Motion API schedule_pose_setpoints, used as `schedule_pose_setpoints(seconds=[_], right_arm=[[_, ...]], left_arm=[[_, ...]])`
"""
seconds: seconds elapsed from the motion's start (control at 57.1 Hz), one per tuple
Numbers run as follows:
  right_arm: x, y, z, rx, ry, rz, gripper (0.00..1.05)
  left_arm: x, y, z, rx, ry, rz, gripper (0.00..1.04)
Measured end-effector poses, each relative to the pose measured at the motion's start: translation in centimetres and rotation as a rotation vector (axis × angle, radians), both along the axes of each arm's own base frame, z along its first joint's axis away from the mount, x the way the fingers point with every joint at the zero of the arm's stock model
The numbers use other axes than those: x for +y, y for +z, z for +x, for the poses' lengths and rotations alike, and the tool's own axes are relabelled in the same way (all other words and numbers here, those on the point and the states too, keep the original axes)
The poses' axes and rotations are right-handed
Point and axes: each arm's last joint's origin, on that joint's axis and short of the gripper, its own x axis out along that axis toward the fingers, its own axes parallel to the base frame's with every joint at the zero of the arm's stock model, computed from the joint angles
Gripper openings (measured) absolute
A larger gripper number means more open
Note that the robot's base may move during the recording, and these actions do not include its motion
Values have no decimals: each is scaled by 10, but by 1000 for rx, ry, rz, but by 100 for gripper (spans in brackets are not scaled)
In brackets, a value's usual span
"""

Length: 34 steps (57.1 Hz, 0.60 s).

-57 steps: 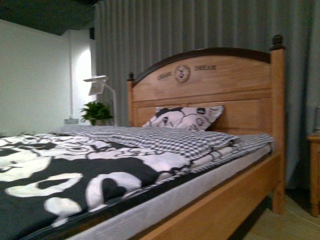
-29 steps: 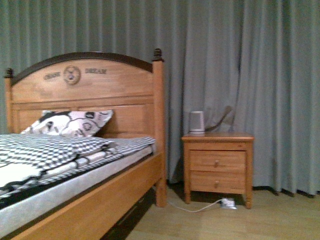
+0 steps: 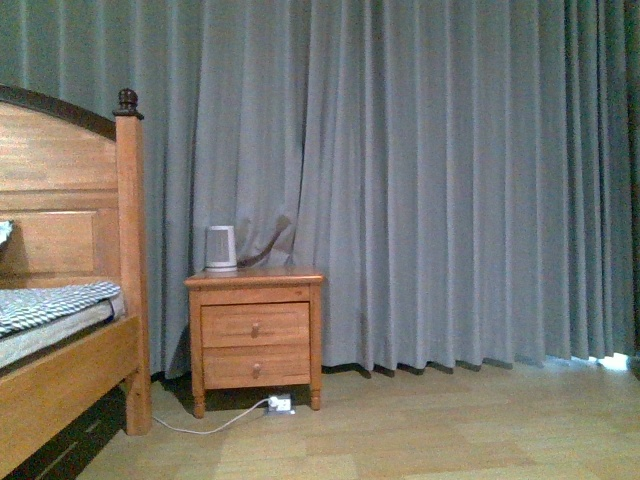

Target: Put away toys

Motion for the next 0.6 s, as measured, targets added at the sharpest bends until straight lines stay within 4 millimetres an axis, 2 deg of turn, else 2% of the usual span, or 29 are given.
schedule_pose_setpoints(seconds=[0.595], right_arm=[[0,0,0,0,-4,0,8]], left_arm=[[0,0,0,0,0,0,98]])
